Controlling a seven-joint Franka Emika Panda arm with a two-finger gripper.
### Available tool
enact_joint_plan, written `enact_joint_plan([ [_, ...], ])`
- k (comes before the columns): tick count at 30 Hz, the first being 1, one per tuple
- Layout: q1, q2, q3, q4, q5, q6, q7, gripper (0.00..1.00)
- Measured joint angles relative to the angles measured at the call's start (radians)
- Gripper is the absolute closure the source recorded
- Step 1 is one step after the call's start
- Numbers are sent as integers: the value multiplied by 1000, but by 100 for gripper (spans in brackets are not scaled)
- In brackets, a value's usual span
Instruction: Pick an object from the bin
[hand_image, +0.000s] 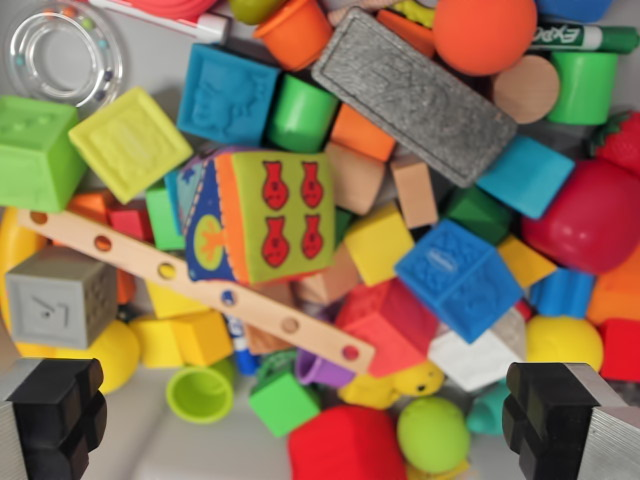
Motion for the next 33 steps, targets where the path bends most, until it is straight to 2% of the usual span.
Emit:
enact_joint_plan([
  [20, 1, 2, 6, -25, -4, 29, -101, 0],
  [33, 3, 4, 11, -47, -8, 55, -194, 0],
])
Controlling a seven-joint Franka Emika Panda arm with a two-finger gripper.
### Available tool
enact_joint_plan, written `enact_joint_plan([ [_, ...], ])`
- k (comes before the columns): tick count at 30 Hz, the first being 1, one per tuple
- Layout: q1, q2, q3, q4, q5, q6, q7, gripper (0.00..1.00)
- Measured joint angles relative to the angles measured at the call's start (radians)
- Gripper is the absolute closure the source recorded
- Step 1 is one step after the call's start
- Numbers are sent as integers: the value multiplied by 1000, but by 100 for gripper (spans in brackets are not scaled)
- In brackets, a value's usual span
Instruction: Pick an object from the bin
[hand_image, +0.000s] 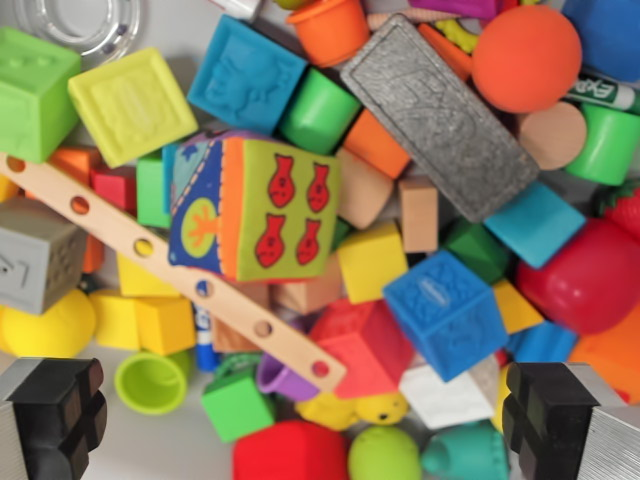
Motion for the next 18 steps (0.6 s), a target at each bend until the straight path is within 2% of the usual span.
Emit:
enact_joint_plan([
  [18, 4, 5, 6, -34, -8, 43, -153, 0],
])
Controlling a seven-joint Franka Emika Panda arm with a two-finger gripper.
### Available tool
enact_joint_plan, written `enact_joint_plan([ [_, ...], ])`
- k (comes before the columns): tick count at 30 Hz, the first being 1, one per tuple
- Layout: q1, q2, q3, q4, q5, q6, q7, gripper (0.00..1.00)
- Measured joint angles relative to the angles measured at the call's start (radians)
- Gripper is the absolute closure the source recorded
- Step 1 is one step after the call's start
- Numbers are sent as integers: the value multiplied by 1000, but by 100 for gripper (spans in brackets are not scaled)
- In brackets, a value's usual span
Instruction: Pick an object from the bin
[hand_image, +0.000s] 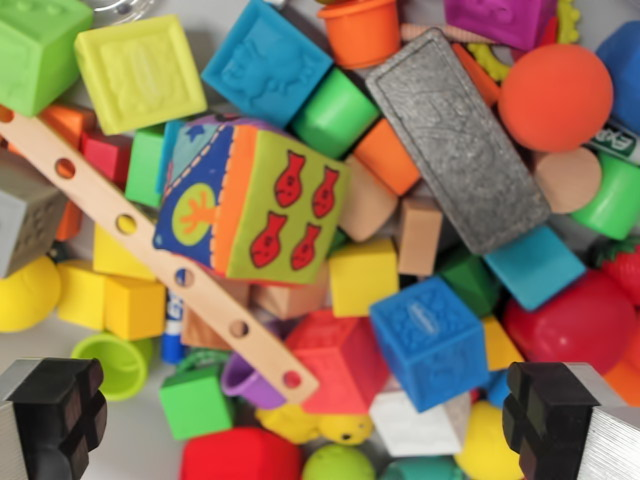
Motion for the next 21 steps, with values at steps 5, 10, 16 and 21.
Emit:
enact_joint_plan([
  [5, 2, 1, 1, -12, -3, 15, -52, 0],
  [10, 4, 3, 3, -23, -5, 30, -101, 0],
  [16, 5, 7, 5, -35, -8, 47, -161, 0],
  [21, 6, 9, 8, -47, -10, 62, -213, 0],
])
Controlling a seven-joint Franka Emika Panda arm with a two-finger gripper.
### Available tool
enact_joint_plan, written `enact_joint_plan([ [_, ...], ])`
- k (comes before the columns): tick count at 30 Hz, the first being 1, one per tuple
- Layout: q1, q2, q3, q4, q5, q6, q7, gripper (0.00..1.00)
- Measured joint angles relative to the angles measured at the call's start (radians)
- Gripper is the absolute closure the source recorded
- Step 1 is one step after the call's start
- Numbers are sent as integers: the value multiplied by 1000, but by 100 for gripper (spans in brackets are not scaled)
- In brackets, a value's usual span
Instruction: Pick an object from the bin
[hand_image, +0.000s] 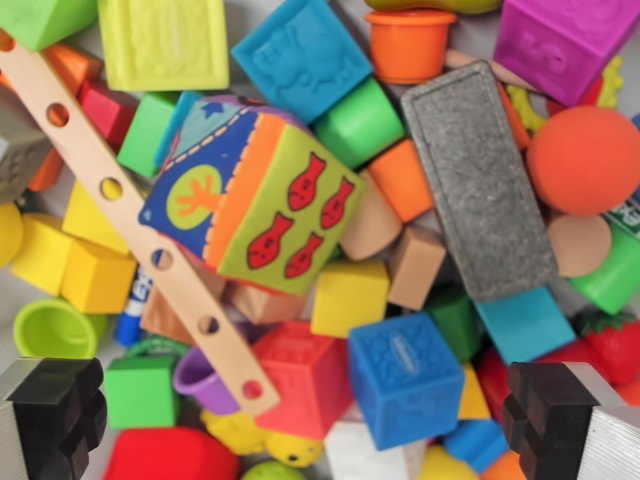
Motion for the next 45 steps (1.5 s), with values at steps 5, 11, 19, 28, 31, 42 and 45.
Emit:
enact_joint_plan([
  [5, 1, 4, 3, -8, -2, 15, -50, 0],
  [11, 1, 8, 6, -22, -5, 34, -114, 0],
  [19, 2, 16, 12, -38, -10, 62, -201, 0],
  [28, 3, 23, 18, -58, -15, 94, -306, 0],
  [31, 3, 26, 20, -64, -17, 104, -338, 0],
  [42, 4, 40, 28, -87, -23, 147, -478, 0],
  [45, 4, 44, 30, -95, -25, 160, -517, 0],
])
